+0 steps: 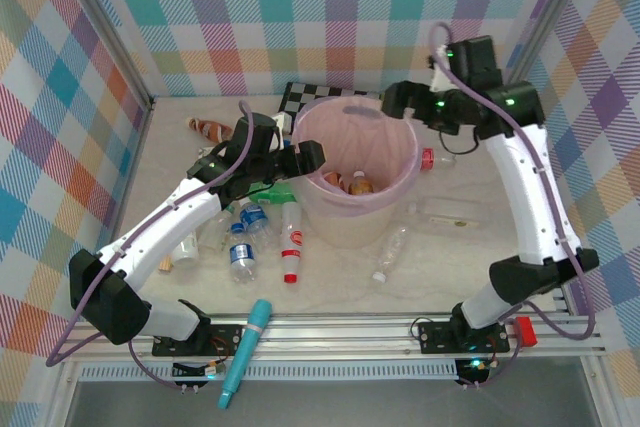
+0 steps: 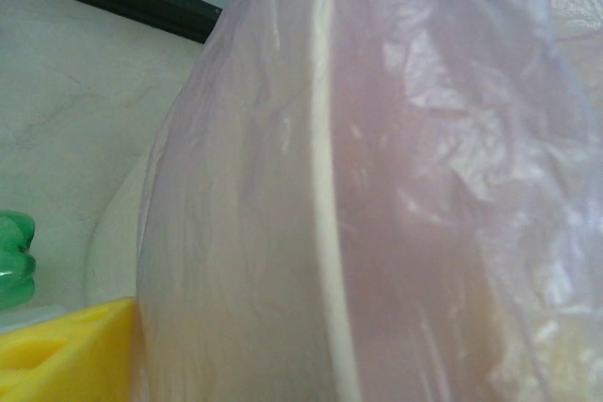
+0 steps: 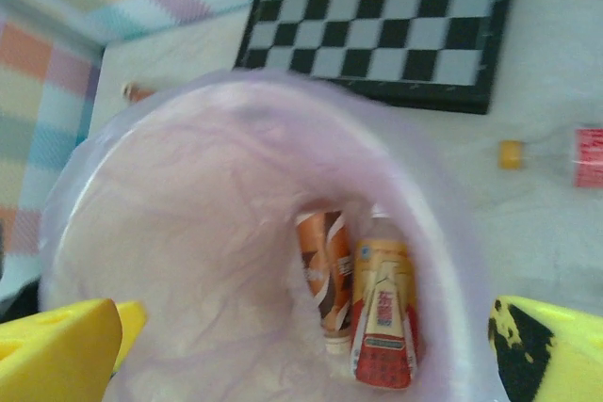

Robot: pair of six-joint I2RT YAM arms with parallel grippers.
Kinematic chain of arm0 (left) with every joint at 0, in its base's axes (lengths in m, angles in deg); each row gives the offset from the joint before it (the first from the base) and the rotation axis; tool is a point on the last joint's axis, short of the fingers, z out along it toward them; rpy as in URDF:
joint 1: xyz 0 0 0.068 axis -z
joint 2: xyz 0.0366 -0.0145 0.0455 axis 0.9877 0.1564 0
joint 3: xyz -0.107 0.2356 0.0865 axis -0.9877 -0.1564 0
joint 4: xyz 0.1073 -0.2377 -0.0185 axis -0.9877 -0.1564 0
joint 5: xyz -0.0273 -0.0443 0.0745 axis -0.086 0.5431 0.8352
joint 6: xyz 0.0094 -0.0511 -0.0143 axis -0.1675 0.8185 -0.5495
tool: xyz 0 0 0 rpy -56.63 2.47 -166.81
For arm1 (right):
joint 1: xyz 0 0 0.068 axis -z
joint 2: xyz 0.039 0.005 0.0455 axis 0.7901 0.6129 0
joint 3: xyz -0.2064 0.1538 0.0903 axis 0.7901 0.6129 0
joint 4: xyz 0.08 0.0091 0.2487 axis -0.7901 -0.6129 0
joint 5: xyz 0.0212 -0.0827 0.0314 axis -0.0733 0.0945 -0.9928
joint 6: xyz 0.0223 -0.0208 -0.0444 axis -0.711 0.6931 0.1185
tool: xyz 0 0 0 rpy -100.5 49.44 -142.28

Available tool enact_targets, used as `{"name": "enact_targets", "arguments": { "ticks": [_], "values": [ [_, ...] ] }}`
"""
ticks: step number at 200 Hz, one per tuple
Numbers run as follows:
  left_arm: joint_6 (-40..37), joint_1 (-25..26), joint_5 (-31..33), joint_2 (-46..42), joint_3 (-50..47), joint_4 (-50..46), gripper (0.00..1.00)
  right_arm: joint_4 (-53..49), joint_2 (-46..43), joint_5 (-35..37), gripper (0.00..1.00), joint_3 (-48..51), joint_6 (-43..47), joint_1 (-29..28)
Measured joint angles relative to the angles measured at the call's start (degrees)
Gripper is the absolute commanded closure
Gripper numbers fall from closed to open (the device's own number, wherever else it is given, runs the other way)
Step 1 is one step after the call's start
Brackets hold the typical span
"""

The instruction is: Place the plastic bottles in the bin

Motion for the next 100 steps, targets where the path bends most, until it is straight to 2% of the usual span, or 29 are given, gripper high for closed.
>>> {"name": "enact_targets", "arguments": {
  "ticks": [34,77,100],
  "values": [
    [0.13,0.0,0.04,0.0,0.0,0.0,0.18,4.59,-5.42,0.04,0.0,10.78,-4.94,9.46],
    [0.13,0.0,0.13,0.0,0.0,-0.11,0.18,12.0,-9.92,2.56,0.01,25.2,-10.82,13.68],
    [0.13,0.0,0.17,0.0,-0.02,-0.17,0.18,15.69,-9.31,6.25,0.0,31.87,-17.99,15.74]
  ]
}}
